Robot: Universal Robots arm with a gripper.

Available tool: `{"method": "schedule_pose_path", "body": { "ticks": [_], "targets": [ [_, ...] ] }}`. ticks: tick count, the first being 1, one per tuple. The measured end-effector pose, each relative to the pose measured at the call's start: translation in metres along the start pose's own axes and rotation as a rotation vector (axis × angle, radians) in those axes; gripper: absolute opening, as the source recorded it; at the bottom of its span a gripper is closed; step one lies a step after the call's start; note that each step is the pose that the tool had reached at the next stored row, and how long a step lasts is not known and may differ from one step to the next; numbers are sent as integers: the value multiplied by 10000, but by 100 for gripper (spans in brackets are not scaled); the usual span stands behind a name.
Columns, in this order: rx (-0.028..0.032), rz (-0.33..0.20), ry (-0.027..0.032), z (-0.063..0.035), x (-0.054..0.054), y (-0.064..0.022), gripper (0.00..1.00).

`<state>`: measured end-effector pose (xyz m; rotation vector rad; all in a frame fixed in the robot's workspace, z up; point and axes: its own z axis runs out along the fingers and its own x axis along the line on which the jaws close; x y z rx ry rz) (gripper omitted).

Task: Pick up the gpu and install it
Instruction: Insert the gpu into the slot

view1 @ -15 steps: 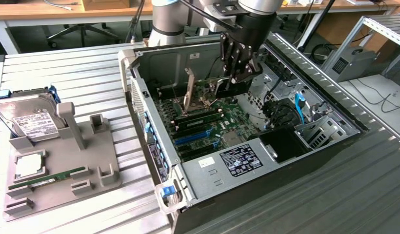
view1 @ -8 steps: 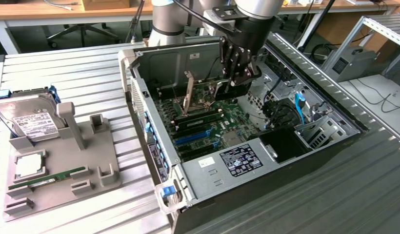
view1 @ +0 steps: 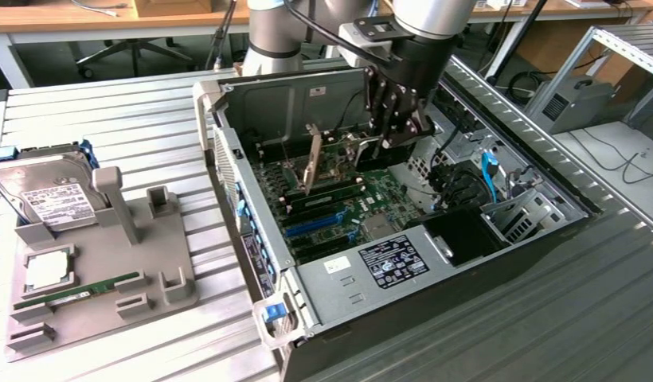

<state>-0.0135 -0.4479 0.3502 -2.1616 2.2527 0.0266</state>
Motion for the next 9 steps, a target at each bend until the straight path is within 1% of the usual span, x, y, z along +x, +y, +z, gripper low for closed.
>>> {"method": "schedule_pose_path", "body": {
  "ticks": [6, 9],
  "targets": [
    [1, 1, -1, 7, 5, 0, 27],
    [0, 0, 1, 60, 6, 0, 27]
  ]
}}
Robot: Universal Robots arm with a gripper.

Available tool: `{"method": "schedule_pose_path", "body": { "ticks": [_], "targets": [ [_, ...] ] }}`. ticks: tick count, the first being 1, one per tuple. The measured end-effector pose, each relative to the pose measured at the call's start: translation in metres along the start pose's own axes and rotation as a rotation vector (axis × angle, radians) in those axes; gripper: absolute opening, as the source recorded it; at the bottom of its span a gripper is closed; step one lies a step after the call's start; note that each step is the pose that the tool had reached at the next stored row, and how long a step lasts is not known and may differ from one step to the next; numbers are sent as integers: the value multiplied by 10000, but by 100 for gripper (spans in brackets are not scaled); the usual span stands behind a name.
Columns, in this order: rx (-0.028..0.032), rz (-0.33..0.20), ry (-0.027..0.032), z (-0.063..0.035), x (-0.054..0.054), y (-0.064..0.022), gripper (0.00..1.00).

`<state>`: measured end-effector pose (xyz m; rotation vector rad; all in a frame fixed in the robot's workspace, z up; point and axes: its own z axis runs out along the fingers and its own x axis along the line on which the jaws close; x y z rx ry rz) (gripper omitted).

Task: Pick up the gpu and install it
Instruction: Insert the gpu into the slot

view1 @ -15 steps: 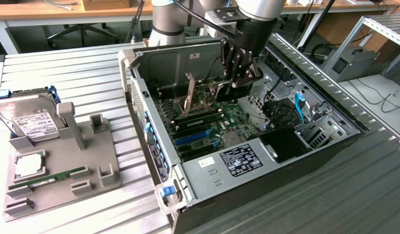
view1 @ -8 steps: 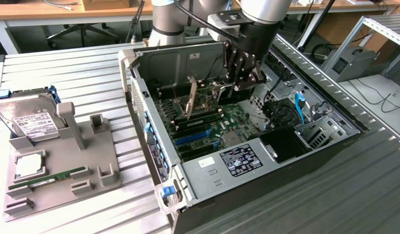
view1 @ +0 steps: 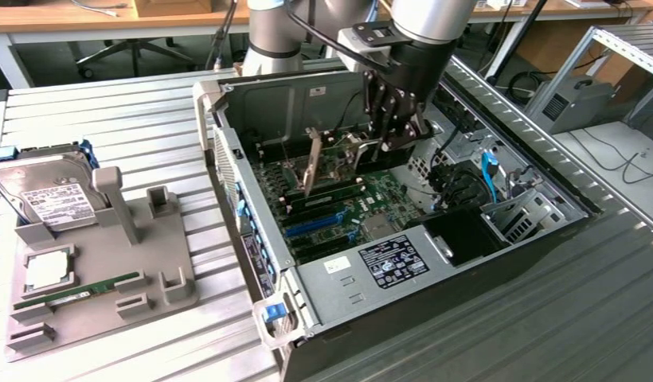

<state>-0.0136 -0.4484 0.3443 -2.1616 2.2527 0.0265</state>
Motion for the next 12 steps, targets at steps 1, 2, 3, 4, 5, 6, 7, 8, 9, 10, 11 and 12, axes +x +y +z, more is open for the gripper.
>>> {"method": "schedule_pose_path", "body": {
  "ticks": [1, 2, 3, 4, 5, 6, 7, 8, 9, 10, 11, 12],
  "targets": [
    [0, 0, 0, 19, 1, 1, 27],
    [0, 1, -1, 34, 1, 1, 27],
    [1, 1, -1, 55, 2, 2, 27],
    [1, 0, -1, 71, 2, 2, 27],
    [0, 0, -1, 103, 3, 2, 27],
    [0, 1, -2, 126, 3, 2, 27],
    [0, 1, -1, 145, 4, 2, 27],
    [0, 1, -1, 175, 5, 3, 27],
    [0, 0, -1, 222, 6, 3, 27],
    [0, 1, 0, 238, 6, 3, 27],
    [0, 1, 2, 238, 6, 4, 27],
    [0, 1, 2, 239, 7, 7, 27]
  ]
}}
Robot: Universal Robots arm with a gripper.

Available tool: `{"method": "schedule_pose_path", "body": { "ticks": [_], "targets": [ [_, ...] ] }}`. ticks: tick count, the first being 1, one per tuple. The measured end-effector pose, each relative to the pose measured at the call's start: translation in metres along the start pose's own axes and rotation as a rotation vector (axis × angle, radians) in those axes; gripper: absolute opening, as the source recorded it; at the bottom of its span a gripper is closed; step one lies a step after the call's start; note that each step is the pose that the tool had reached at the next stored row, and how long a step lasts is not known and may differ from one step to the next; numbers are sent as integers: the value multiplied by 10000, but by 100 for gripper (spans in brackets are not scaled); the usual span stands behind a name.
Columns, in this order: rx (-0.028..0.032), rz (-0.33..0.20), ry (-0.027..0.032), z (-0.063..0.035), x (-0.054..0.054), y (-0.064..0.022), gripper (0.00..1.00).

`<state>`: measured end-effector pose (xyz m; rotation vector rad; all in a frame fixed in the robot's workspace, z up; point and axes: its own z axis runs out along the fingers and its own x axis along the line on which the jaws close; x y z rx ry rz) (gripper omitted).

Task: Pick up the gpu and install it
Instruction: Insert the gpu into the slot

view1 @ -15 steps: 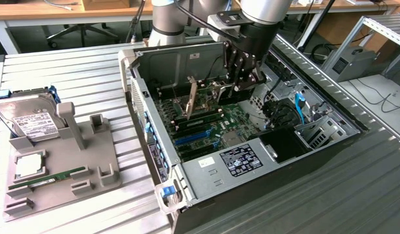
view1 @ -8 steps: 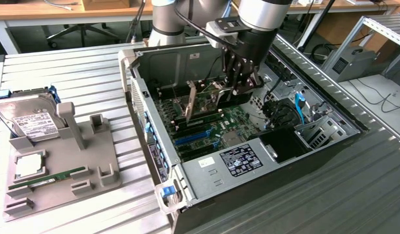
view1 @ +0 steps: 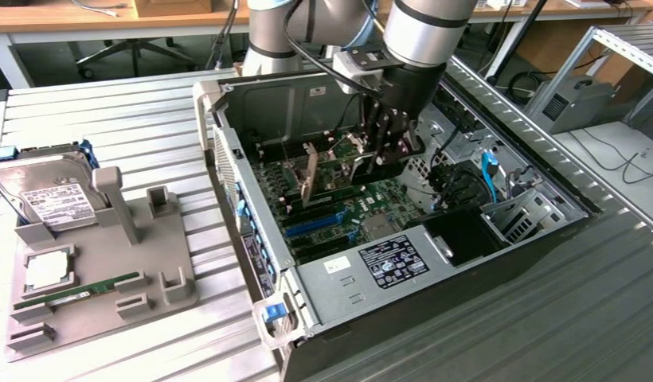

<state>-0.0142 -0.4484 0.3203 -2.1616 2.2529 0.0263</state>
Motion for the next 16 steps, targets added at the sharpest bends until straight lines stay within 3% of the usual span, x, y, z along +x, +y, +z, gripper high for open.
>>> {"method": "schedule_pose_path", "body": {
  "ticks": [4, 12, 16],
  "targets": [
    [1, 0, -2, 1, 14, 53, 27],
    [40, -1, -5, 2, 27, 260, 27],
    [45, -3, -4, 36, 39, 288, 27]
  ]
}}
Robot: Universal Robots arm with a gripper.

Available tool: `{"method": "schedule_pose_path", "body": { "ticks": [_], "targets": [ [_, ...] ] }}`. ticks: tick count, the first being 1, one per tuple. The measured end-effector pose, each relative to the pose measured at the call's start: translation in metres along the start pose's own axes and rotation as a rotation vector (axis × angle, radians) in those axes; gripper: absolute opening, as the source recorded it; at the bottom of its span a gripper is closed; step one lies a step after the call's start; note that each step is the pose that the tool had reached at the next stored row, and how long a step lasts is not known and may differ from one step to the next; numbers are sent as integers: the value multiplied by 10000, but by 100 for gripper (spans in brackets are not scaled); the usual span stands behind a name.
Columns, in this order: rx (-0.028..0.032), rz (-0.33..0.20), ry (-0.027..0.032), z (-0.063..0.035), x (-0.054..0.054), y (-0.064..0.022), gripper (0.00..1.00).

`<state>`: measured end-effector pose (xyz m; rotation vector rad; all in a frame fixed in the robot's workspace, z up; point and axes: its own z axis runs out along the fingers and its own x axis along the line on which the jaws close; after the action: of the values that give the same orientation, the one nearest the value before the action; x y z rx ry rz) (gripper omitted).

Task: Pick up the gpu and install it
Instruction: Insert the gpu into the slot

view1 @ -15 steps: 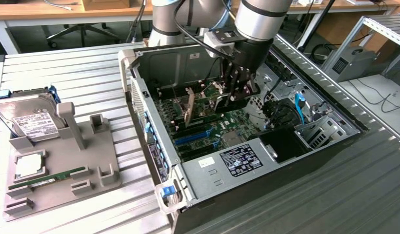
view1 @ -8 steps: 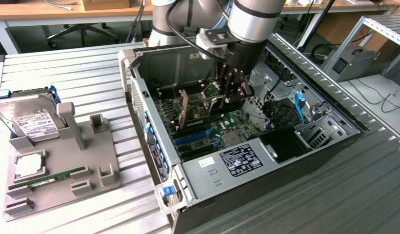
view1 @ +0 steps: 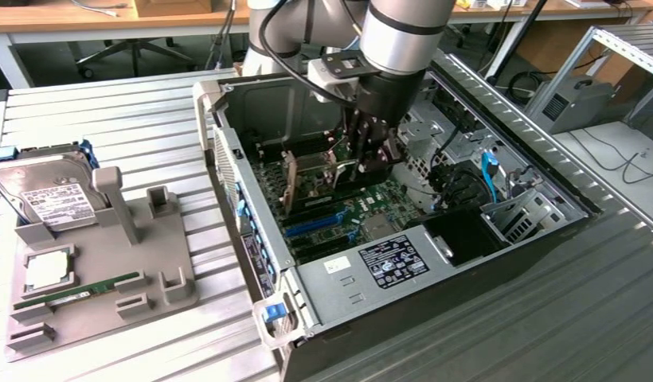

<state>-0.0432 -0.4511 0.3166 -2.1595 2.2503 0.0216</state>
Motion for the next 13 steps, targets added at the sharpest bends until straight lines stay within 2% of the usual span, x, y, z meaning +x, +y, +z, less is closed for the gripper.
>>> {"method": "schedule_pose_path", "body": {
  "ticks": [8, 13],
  "targets": [
    [0, 1, -2, 72, 41, 11, 27],
    [0, 1, 0, 160, 53, 38, 27]
  ]
}}
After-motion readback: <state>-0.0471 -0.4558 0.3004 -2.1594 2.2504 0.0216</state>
